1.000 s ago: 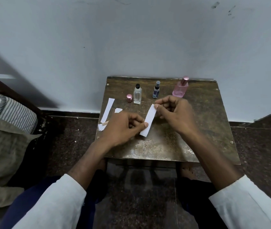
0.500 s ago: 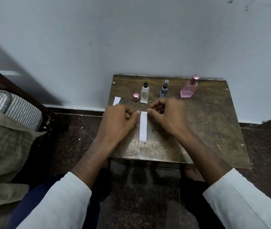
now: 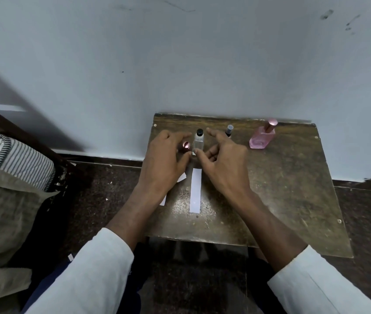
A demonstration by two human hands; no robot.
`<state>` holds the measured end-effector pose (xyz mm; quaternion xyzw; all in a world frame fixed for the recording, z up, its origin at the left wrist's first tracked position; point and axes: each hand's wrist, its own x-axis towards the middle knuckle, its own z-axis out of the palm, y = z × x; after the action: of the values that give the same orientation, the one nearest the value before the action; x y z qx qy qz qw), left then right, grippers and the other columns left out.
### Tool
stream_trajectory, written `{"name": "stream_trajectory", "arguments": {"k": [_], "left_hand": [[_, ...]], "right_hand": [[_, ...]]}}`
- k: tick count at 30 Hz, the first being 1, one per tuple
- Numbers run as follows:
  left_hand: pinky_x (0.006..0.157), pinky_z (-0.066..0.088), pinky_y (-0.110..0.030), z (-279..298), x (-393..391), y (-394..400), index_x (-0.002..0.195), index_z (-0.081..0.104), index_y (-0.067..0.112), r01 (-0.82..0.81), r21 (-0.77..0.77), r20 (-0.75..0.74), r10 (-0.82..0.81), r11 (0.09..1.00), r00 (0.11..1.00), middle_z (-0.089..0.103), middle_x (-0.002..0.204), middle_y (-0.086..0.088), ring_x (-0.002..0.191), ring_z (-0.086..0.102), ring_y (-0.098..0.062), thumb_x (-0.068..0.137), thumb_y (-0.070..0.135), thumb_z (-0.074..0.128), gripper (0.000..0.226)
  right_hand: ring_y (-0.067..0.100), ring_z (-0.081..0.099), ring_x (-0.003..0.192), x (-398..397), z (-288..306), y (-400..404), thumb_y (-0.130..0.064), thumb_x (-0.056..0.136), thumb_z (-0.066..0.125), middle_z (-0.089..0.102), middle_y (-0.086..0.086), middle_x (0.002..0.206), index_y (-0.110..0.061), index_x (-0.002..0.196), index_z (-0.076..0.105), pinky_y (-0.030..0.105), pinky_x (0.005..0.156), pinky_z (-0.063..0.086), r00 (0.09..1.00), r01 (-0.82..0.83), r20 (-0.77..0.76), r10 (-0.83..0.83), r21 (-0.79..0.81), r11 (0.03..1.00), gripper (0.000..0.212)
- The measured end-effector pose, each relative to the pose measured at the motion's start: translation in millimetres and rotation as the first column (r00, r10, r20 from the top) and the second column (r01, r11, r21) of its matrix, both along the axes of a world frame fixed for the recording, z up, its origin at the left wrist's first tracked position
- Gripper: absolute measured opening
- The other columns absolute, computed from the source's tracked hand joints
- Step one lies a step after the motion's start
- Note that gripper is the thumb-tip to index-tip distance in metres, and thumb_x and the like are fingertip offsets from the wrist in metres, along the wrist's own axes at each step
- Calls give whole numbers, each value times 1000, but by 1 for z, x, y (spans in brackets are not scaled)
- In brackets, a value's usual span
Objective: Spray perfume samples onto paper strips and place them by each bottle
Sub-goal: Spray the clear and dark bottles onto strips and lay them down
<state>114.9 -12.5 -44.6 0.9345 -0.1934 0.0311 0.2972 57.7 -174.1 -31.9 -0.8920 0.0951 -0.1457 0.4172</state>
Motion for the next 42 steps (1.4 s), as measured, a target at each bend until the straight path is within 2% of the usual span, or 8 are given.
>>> {"name": "stream_trajectory", "arguments": {"k": [5,8,11,13,18,25,32,42], "left_hand": [[72,58,-36,1,7,-4,95,77,22,37,-18,1,-37,999,999,74,80,8,66,68,-4,92,23,77,3],[75,61,-30,8,9,-3,107,79,18,-43,-189,-25,39,981,999,78,85,9,70,72,-1,93,23,81,14],[74,62,-20,28,4,-2,116,70,13,-147,-508,-11,165,848,986,79,95,11,80,76,-5,93,26,85,31],[76,61,-20,39,-3,-3,113,70,11,-112,-572,80,191,812,978,79,97,10,85,77,-8,94,27,85,29],[82,61,-24,43,-12,-7,114,75,6,68,-525,256,81,848,963,80,103,5,94,76,-4,97,20,81,23],[84,62,-38,30,-8,-6,117,78,11,125,-383,337,12,915,942,80,112,7,101,75,-10,97,23,81,24],[84,62,-40,21,-4,-7,116,79,12,152,-233,361,-60,960,931,81,109,3,96,75,-19,94,20,83,23],[87,61,-39,25,-2,-2,124,74,18,180,-274,258,-108,945,960,77,113,10,99,73,-11,94,24,84,32]], "right_hand": [[-12,63,65,3,-3,0,-28,92,81,62,-21,64,-20,129,71,6,69,50,1000,-1,9,1,7,1000,40],[-10,64,65,5,-4,-2,-29,92,81,63,-18,66,-21,124,73,4,65,47,1000,5,14,-6,12,1000,34],[-7,64,65,4,-5,-3,-30,92,81,63,-18,66,-21,122,73,5,64,48,1000,6,17,-6,9,1000,32],[-8,63,64,5,-6,-3,-30,92,81,64,-18,67,-21,121,73,7,65,48,1000,3,19,-3,6,1000,31],[-9,62,65,4,-3,-3,-27,93,80,62,-17,65,-19,119,73,5,62,44,1000,-12,27,11,4,1000,28],[-5,66,72,5,-4,-3,-27,93,80,64,-16,67,-19,118,73,5,62,44,999,-29,43,30,-16,999,27],[-7,66,69,7,-4,-2,-23,94,77,65,-15,65,-19,116,75,2,60,40,998,-44,54,45,-10,999,23],[-2,67,70,6,-4,-4,-30,96,76,69,-10,68,-21,120,74,3,61,41,997,-56,46,57,-24,998,26]]}}
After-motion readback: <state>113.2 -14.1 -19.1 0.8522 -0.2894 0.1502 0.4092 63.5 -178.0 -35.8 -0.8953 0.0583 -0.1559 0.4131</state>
